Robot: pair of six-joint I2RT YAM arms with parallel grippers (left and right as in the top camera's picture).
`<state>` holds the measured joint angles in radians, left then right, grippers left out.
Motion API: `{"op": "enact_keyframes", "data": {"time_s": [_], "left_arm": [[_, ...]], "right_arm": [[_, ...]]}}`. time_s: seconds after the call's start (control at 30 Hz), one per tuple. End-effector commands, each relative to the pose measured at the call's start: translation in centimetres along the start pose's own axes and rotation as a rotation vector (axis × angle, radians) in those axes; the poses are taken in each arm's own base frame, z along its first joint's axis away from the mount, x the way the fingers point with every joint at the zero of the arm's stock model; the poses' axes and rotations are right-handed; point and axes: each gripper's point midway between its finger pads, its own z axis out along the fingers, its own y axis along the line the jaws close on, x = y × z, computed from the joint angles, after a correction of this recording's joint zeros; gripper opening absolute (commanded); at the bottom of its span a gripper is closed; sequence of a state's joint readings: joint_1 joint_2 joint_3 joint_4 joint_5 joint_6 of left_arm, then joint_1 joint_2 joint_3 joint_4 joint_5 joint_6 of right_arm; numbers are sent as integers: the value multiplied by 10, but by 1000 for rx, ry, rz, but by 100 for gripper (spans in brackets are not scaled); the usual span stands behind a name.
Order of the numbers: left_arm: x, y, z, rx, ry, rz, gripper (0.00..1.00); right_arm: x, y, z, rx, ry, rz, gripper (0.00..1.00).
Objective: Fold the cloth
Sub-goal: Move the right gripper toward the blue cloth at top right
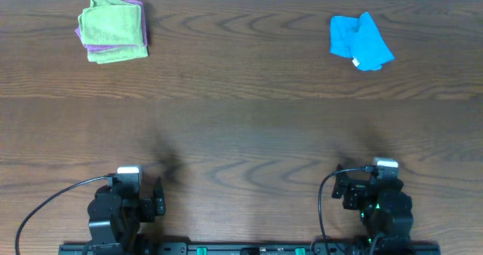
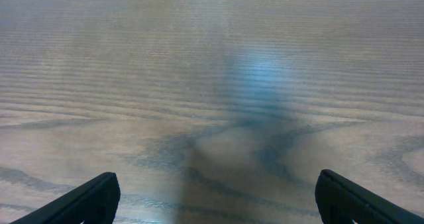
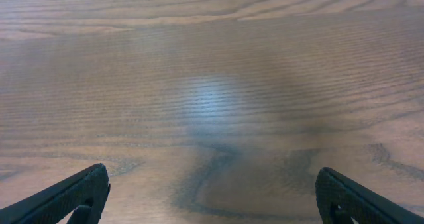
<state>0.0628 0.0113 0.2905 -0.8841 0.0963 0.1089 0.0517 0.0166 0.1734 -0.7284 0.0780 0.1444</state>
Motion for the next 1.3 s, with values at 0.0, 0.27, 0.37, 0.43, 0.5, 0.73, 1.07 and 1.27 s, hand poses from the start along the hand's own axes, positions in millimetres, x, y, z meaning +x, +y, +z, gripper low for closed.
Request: {"op": "enact_keyframes", "data": {"time_s": [0.0,0.27,0.37,0.43,0.5,0.73,1.07,1.27], "left_arm": [[17,3,1,-18,62,14,95],[17,3,1,-18,62,14,95],[17,3,1,-19,62,14,96],[17,3,1,-19,62,14,95],[17,3,1,-18,62,14,95],[17,3,1,-19,62,14,95],[17,3,1,-18,62,14,96],[17,3,1,-19,62,14,95]], "right_arm": [[4,-1,2,3,4,-9,99],[4,-1,2,3,4,-9,99],[4,-1,2,3,4,-9,99],[4,-1,2,3,4,-9,99],[4,-1,2,3,4,-9,99],[4,-1,2,3,4,-9,99],[3,-3,2,14,4,-66,99],[-8,-5,2,26,8,23,99]]}}
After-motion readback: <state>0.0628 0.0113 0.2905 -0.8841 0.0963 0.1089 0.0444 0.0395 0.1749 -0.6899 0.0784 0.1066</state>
